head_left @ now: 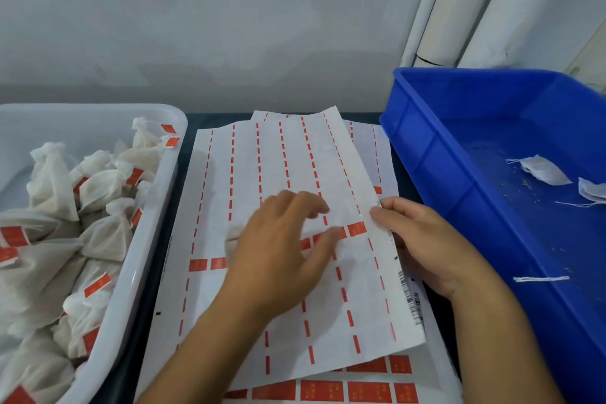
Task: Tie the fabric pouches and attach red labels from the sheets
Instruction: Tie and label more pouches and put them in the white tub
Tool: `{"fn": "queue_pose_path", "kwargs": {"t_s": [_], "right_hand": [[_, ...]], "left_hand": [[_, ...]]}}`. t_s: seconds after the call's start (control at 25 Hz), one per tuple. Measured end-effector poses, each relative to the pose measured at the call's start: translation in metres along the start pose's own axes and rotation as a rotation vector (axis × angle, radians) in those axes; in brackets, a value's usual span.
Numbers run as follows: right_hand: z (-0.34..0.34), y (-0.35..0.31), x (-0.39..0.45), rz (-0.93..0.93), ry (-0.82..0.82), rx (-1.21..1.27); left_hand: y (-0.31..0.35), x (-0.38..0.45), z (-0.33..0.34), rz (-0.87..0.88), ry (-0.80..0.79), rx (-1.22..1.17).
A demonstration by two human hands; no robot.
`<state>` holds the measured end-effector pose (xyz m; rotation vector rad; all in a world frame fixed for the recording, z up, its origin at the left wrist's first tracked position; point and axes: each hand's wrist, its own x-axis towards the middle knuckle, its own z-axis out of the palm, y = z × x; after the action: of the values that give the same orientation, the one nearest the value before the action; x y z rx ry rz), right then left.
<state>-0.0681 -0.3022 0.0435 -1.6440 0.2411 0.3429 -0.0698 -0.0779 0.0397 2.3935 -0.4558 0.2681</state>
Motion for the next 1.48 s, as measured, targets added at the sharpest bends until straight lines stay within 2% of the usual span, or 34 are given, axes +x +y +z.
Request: {"fn": "queue_pose_path", "kwargs": {"t_s": [0.16, 0.36, 1.08, 1.48], "right_hand": [[0.006, 0.002, -0.004, -0.064, -0.073, 0.122], [0.012, 0.006, 0.001, -0.096, 0.008, 0.109], [0.015, 0.013, 0.008, -0.062, 0.041, 0.111], [0.016, 0.013, 0.008, -0.065, 0.062, 0.082]], "left_hand": [[0.012, 0.015, 0.017, 0.045, -0.156, 0.07], [0.006, 0.022, 0.027, 0.061, -0.221, 0.065], [-0.009, 0.024, 0.037, 0.109, -0.176, 0.015], [-0.014, 0.024, 0.038, 0.172, -0.217, 0.024]]}}
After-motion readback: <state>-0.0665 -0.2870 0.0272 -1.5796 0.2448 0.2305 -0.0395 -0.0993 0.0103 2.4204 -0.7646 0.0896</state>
